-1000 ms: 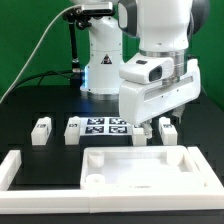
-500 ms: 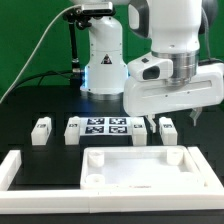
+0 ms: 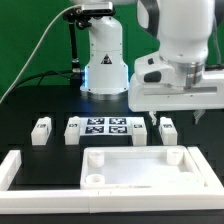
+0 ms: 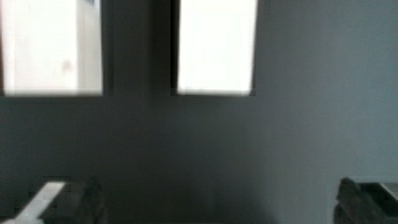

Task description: Assemble desk

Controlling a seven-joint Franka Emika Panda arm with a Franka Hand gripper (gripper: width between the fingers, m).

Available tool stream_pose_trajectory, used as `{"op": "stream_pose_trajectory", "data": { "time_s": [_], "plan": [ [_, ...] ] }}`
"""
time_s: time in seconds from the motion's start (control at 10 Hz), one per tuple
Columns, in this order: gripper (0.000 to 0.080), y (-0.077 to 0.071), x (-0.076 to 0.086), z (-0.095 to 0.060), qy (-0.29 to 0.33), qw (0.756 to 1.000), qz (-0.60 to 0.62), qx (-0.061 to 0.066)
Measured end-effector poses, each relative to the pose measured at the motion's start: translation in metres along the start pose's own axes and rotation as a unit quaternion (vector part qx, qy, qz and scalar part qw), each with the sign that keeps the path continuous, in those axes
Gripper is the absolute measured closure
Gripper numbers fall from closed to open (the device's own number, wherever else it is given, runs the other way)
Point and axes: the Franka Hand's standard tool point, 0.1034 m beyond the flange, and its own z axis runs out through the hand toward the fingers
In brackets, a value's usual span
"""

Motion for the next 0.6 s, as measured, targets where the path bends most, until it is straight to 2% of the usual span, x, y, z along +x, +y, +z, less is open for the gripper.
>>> {"op": "stream_pose_trajectory", "data": {
  "time_s": [0.1, 0.2, 0.3, 0.4, 0.5, 0.6],
  "plan": [
    [0.0150, -0.010, -0.001, 0.003, -0.083, 0.996, 0.014, -0.001],
    [0.0150, -0.014, 0.004, 0.009, -0.100, 0.995, 0.016, 0.004],
    [0.0150, -0.017, -0.006, 0.014, -0.141, 0.990, 0.009, -0.001],
    [0.0150, -0.014, -0.010, 0.013, -0.205, 0.979, 0.006, -0.003],
    [0.0150, -0.014, -0.002, 0.015, -0.218, 0.976, 0.007, -0.001],
    [0.0150, -0.012, -0.010, 0.016, -0.261, 0.965, 0.003, -0.007]
  ]
}}
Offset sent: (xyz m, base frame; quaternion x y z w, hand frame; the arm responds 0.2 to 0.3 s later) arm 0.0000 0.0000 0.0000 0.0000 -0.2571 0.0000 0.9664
